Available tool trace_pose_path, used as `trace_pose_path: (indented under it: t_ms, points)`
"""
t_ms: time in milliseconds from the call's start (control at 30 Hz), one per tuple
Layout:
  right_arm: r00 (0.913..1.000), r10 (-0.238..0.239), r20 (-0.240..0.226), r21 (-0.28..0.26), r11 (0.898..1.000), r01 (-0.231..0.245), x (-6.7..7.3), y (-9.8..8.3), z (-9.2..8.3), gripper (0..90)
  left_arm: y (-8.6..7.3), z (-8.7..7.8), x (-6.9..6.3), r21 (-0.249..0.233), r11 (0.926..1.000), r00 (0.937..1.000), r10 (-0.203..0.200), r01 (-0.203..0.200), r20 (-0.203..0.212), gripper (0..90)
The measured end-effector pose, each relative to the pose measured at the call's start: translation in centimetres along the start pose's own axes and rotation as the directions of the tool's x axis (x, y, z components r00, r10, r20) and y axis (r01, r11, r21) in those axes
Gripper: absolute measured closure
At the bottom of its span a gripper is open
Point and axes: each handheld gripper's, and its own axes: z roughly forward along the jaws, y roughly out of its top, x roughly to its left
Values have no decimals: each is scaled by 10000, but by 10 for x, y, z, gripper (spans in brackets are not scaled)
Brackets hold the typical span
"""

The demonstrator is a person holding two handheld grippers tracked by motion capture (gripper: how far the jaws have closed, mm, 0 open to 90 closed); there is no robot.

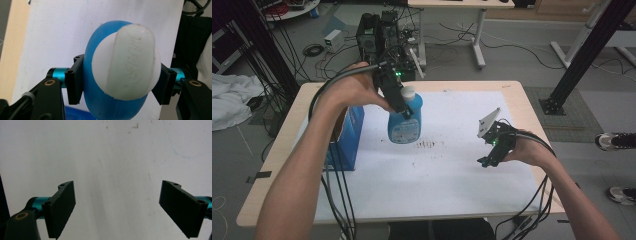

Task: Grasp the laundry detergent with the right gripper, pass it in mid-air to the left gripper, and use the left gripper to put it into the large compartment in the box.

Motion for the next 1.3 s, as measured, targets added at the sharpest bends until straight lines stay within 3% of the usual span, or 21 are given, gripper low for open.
trace_pose_path:
  t_ms: [267,433,533,600,667,900,1000,1067,1133,1167,1300]
  points:
    - [9999,115,99,500,9987,-120,-1,-13,-5,130,-14,-44,19,260,9944,9934,-1008,1023,-553,374]
    - [9998,187,95,882,9959,-194,-3,-19,-7,129,-28,-68,32,345,9877,9851,-1493,1527,-852,374]
    - [9994,307,126,865,9958,-317,-3,-22,-7,130,-38,-80,38,291,9804,9760,-1910,1950,-1044,374]
    - [9993,338,144,888,9954,-349,-3,-23,-7,130,-47,-88,43,207,9738,9677,-2226,2265,-1180,375]
    - [9993,337,131,907,9953,-348,-3,-24,-7,130,-57,-94,47,14,9619,9539,-2711,2736,-1288,375]
    - [9991,373,192,900,9952,-388,-4,-27,-8,130,-89,-102,64,165,9254,9145,-3714,3787,-1608,375]
    - [9987,451,227,907,9948,-470,-3,-28,-8,130,-102,-103,69,50,9026,8892,-4231,4305,-1739,375]
    - [9987,475,204,948,9943,-493,-3,-30,-7,130,-110,-105,72,59,8912,8763,-4447,4535,-1851,375]
    - [9986,467,230,959,9942,-487,-4,-31,-7,130,-117,-107,74,101,8841,8684,-4567,4672,-1928,375]
    - [9987,467,208,990,9939,-485,-4,-31,-7,130,-120,-106,75,0,8763,8601,-4728,4817,-1916,375]
    - [9983,525,233,949,9940,-545,-4,-33,-6,130,-131,-104,77,-67,8562,8403,-5086,5167,-1877,375]
